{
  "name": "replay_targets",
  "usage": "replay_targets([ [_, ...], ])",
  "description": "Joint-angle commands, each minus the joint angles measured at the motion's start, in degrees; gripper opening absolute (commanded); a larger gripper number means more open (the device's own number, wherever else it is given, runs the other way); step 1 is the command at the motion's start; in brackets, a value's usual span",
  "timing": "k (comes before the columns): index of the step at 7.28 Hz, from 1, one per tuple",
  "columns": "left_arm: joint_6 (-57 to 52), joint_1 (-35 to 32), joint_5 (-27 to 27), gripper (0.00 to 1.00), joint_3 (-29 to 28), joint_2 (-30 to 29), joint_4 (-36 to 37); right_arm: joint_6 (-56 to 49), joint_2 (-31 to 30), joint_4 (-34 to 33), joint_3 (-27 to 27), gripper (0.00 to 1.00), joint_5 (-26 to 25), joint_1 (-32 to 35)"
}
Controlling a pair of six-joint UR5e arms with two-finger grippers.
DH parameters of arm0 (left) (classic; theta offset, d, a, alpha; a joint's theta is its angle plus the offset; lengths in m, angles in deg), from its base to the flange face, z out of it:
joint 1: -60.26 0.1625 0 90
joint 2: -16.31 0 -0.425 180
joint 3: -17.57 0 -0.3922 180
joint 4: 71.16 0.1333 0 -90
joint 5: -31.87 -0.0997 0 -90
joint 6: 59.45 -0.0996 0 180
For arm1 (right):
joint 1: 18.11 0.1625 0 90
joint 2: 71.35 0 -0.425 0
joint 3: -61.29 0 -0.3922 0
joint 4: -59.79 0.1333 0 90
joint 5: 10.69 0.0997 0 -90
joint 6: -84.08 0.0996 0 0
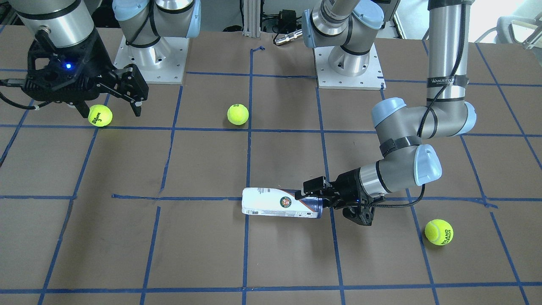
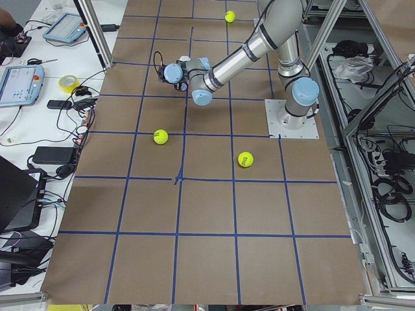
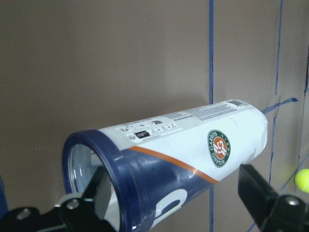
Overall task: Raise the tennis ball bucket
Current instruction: 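Lift the can with the left gripper and tilt it upright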
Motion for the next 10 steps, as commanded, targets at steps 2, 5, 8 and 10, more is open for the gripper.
replay_targets([
  [2,6.8,0.0,-0.6,0.00,-2.1,0.4,0.2,0.0,0.2,-0.2,0.5,1.00,0.0,0.0],
  [5,21.3,-6.1,-10.1,0.00,-11.6,2.2,-0.7,0.0,0.2,-0.4,0.7,1.00,0.0,-0.1],
  [8,27.3,-8.6,-18.7,0.00,-25.1,4.8,-12.6,-0.1,0.2,-0.7,0.7,1.00,-0.4,-0.1],
  [10,27.7,-11.0,-28.3,0.00,-30.0,4.8,-14.4,0.0,0.2,-0.9,0.7,1.00,-0.3,-0.1],
])
